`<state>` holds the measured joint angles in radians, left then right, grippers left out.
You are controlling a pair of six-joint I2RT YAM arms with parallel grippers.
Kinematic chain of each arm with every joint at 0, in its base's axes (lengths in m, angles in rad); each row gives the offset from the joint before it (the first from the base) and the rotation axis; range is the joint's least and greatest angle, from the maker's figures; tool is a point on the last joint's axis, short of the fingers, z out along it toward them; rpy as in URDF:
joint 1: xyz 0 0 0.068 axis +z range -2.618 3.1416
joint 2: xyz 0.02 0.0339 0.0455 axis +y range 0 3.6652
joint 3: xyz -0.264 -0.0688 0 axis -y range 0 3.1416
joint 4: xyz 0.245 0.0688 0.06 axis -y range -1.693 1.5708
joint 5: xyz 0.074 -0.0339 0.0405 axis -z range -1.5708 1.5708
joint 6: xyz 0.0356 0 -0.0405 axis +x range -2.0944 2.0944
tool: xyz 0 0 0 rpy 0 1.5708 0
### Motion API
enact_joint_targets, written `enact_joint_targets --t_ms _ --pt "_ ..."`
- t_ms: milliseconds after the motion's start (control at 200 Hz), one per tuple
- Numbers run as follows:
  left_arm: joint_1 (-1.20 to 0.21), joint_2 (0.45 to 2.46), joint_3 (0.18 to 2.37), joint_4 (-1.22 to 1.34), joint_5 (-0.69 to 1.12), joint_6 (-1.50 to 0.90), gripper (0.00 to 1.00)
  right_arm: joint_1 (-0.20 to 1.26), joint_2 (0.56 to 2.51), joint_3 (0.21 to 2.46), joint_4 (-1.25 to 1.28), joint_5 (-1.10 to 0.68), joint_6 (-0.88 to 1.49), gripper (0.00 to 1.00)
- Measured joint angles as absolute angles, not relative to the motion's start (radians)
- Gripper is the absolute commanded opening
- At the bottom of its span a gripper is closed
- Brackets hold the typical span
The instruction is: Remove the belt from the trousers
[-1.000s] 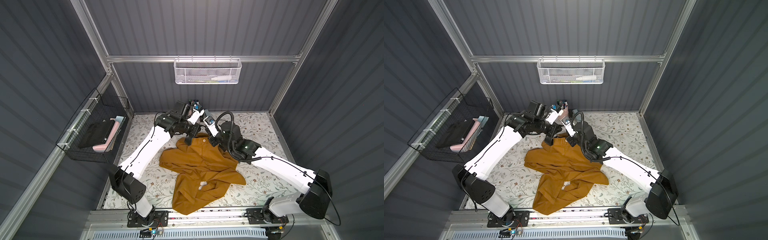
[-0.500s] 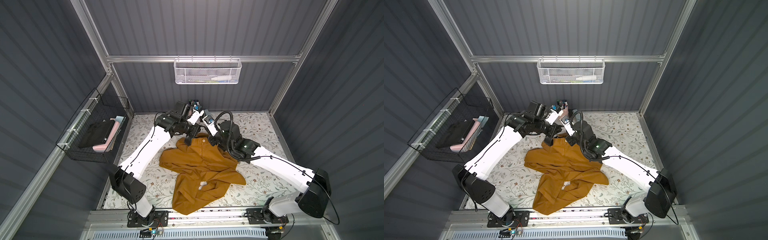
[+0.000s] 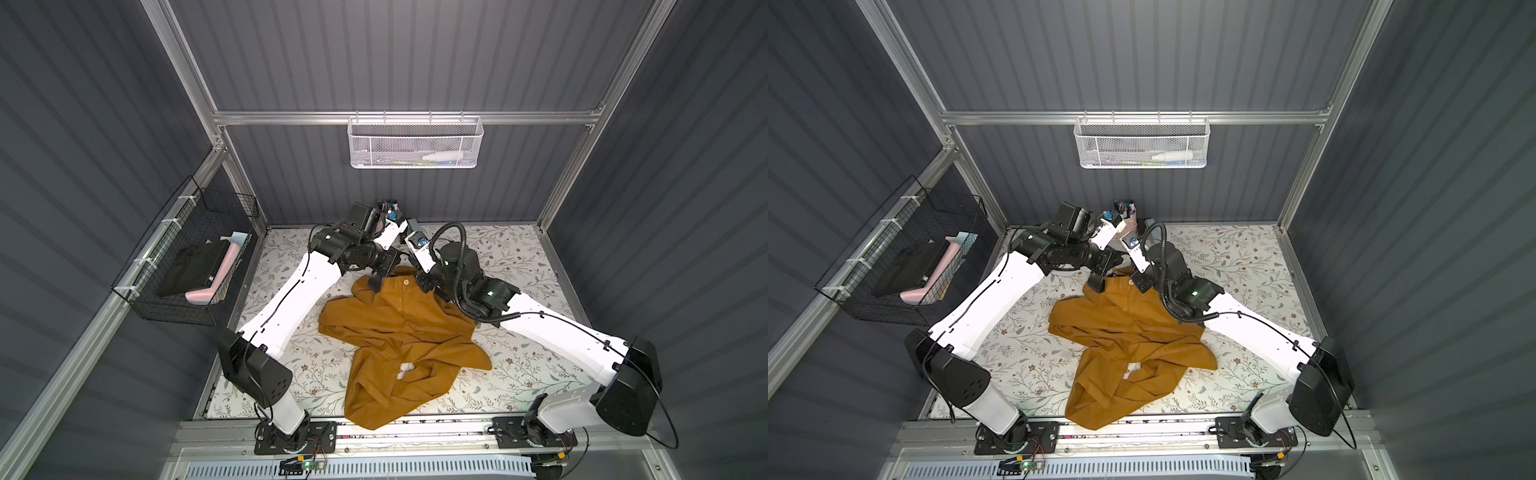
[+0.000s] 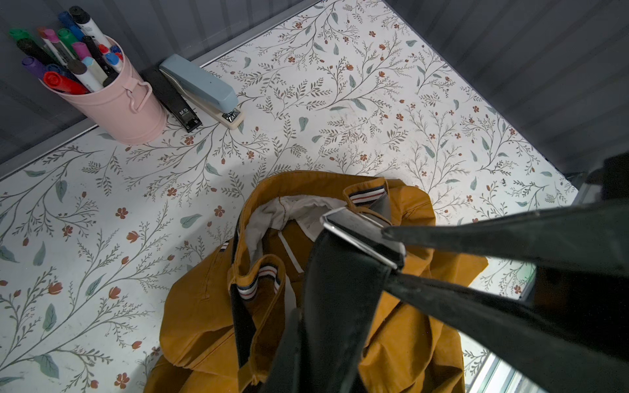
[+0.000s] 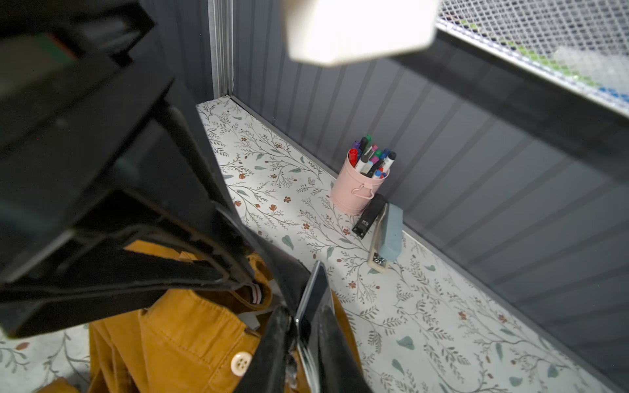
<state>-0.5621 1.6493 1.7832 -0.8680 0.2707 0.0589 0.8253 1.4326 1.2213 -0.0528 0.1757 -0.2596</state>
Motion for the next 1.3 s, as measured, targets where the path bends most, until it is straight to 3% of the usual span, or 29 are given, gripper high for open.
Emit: enact_joint_targets --t_ms 215,565,715,891,1036,1116,1301 --pt "-0.562 1.649 1.783 -0.867 0.271 0.059 0.00 0.825 1.433 1.216 -0.059 0.165 -0.249 0.28" --pt "-0.562 1.649 1.783 -0.875 0.269 0.059 0.00 0.820 1.433 1.211 -0.044 0.159 -0.235 0.00" --pt "-0.560 1.649 1.783 -0.878 0.270 0.059 0.00 0.820 1.432 1.211 -0.038 0.153 -0.236 0.00" --pt "-0.560 1.650 1.783 -0.881 0.270 0.059 0.00 0.820 1.427 1.192 -0.018 0.145 -0.230 0.18" --pt "-0.560 1.650 1.783 -0.888 0.270 0.059 0.00 0.820 1.423 1.176 -0.012 0.136 -0.220 0.26" --pt "-0.560 1.650 1.783 -0.888 0.270 0.059 0.00 0.820 1.423 1.171 -0.017 0.135 -0.215 0.26" --pt "-0.560 1.650 1.783 -0.891 0.270 0.059 0.00 0.815 1.423 1.169 -0.013 0.135 -0.209 0.14"
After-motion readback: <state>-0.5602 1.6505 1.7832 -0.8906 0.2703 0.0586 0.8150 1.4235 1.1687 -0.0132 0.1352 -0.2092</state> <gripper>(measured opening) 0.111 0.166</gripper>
